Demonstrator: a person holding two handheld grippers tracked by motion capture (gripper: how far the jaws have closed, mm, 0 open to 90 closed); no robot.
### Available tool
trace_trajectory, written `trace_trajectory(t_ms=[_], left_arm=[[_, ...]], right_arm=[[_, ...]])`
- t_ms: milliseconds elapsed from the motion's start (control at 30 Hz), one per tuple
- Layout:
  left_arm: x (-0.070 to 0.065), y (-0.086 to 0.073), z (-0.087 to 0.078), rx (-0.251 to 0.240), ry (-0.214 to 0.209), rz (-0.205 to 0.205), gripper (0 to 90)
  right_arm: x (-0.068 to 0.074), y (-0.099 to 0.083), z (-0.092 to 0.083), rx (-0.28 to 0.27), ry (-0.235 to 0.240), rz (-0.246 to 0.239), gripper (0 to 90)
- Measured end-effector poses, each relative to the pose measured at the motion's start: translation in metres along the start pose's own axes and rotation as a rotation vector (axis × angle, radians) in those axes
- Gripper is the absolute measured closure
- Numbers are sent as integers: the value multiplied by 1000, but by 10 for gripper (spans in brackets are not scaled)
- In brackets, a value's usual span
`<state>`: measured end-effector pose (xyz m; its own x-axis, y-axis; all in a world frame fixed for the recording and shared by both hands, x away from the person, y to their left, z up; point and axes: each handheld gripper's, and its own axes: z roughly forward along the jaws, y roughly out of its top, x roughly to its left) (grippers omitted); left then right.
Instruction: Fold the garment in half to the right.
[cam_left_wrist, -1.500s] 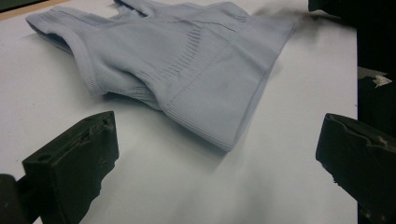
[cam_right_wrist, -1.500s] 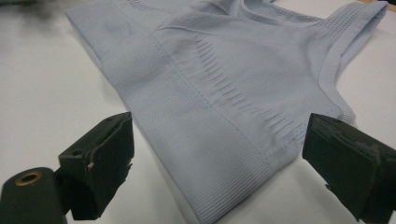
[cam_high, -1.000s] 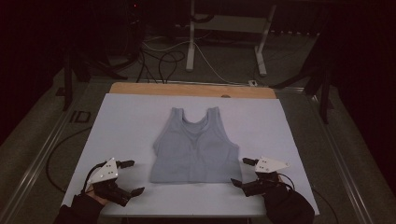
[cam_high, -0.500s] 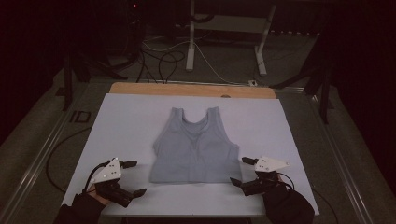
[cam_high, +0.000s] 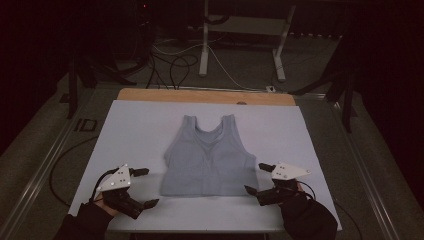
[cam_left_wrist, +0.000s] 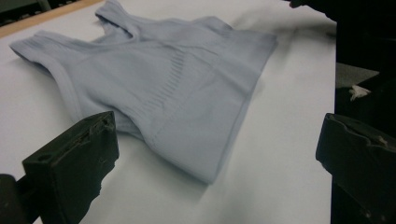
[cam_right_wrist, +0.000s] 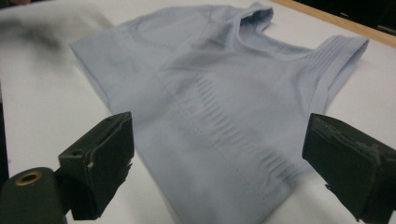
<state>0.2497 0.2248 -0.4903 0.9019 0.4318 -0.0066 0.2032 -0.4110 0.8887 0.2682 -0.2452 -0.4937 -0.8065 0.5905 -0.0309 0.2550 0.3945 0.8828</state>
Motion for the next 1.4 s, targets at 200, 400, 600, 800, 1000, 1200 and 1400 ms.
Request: trace_trajectory(t_ms=[200,400,600,800,1000,1200,1400], left_arm=[[2,12,0,5,7,14,3],[4,22,-2,10,11,24,3],[5,29,-3,21,15,32,3],[8,30,-4,29,11,22,3],[11,31,-3,34,15,16,4],[13,31,-1,47,30,13,4],[14,33,4,52,18,-13,3]], right_arm=[[-5,19,4,-11,-3,-22,90],[-11,40,14,-31,10,-41,90],[-17,58,27,-40,27,-57,90],[-23,70,45,-31,40,-51,91],[-25,82,62,-22,51,-71,91],[-30,96,78,-27,56,-67,91],[-33,112,97,-35,57,-46,91]])
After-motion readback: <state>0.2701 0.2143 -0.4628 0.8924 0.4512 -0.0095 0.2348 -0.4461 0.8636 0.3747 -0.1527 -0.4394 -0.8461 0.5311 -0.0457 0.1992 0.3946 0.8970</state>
